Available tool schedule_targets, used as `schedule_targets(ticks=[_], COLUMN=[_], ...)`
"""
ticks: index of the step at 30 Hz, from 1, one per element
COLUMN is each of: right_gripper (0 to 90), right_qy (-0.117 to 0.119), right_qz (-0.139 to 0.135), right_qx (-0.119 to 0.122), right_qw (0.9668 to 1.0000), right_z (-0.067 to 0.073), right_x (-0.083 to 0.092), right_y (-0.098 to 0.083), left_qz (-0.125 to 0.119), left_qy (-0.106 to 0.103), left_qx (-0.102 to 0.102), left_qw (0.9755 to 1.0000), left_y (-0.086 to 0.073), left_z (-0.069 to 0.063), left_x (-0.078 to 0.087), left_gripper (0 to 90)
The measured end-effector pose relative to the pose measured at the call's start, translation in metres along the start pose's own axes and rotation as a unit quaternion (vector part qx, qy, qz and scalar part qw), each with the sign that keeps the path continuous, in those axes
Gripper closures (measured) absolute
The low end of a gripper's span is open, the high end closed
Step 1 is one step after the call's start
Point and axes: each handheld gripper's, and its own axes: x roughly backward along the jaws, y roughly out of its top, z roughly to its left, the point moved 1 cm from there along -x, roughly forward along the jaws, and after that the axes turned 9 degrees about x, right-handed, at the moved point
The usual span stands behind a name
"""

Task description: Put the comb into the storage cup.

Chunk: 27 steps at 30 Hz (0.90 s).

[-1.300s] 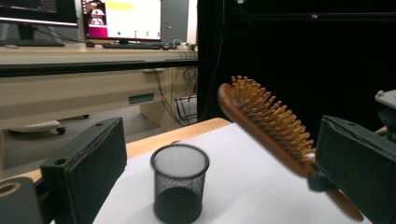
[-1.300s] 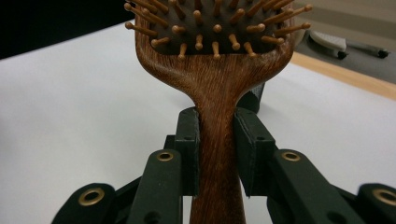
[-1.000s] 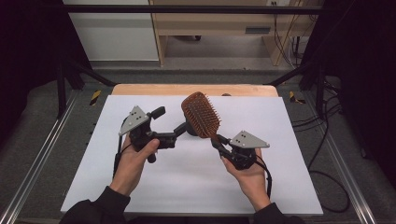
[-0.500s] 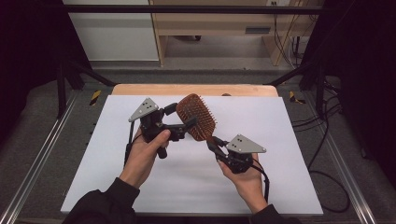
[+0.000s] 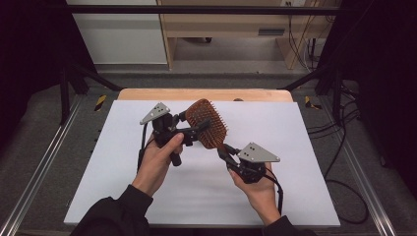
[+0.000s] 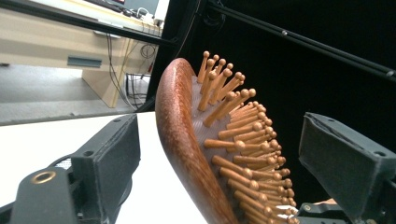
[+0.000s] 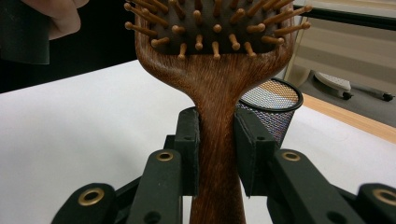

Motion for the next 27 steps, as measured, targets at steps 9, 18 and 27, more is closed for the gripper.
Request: schedule_targets(ticks=[9, 18, 27], right_gripper=[72.6, 72.6, 72.7], right_qy=[0.000, 0.005, 0.008], right_qz=[-0.002, -0.002, 0.001], right_qx=[0.008, 0.005, 0.004], right_qw=[1.0000, 1.0000, 1.0000], right_z=[0.0038, 0.0056, 0.0055], right_x=[-0.0012, -0.0028, -0.0050], right_y=[-0.0001, -0.0011, -0.0038], left_qz=[0.000, 0.010, 0.011], left_qy=[-0.016, -0.015, -0.022], left_qx=[0.034, 0.044, 0.041], left_qw=[0.9993, 0.9989, 0.9988], left_y=[0.0019, -0.0006, -0.0017], left_z=[0.0047, 0.0034, 0.0015], left_x=[0.0002, -0.0023, -0.0019], left_gripper=[26.3, 37.4, 42.8])
